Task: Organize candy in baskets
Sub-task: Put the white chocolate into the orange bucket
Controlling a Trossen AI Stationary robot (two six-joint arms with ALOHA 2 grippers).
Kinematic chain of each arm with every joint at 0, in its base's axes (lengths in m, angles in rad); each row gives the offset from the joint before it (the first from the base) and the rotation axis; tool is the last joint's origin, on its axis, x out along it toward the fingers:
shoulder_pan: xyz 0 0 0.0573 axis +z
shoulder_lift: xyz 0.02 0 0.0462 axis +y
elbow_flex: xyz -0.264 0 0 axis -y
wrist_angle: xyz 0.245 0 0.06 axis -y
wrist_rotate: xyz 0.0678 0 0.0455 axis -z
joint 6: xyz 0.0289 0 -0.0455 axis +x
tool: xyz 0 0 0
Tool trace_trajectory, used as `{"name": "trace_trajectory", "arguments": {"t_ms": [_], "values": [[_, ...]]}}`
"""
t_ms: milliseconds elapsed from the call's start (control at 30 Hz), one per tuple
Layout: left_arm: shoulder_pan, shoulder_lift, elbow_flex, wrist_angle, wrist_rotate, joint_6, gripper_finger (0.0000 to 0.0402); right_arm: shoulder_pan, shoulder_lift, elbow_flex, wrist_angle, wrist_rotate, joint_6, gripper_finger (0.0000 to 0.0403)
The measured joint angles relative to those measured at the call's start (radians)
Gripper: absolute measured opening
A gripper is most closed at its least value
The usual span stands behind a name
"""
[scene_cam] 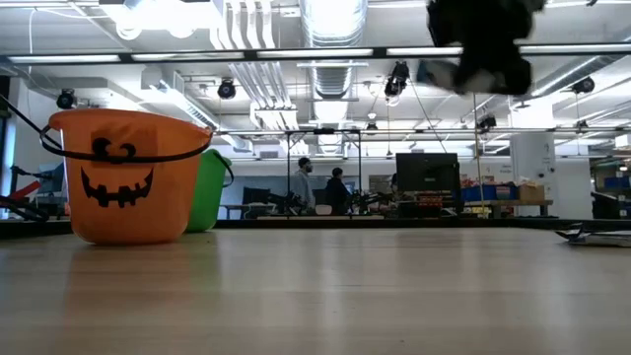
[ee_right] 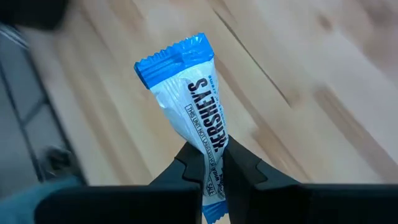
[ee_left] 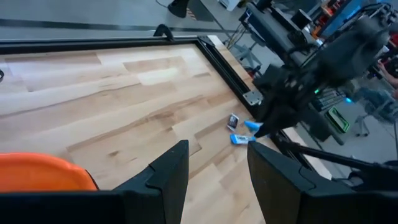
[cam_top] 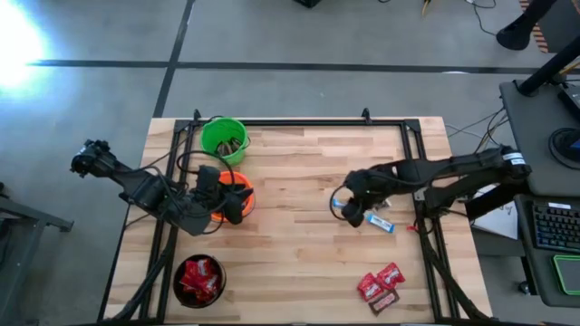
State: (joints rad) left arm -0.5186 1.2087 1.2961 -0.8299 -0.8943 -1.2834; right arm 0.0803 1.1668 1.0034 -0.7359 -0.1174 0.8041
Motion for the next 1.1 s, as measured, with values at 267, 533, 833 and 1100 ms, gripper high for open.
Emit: {"name": "trace_trajectory", "arguments": {"t_ms": [267, 533, 833, 1100], "values": [[0.000, -0.029, 0.000, -0.001, 0.023, 0.082, 0.0146, 0.000, 0.140, 0.255, 0.043, 0.041, -0.069, 0.0020], [0.000, -0.095, 0.000, -0.009, 0.023, 0.168, 0.0146, -0.009, 0.377, 0.490, 0.086, 0.040, -0.176, 0.0020], [-0.002, -0.157, 0.000, -0.097, 0.049, 0.210, 0.0146, -0.047, 0.575, 0.704, 0.212, 0.031, -0.332, 0.0020], [-0.002, -0.202, 0.000, -0.203, 0.070, 0.210, 0.0146, -0.094, 0.746, 0.878, 0.234, 0.029, -0.401, 0.0020]]}}
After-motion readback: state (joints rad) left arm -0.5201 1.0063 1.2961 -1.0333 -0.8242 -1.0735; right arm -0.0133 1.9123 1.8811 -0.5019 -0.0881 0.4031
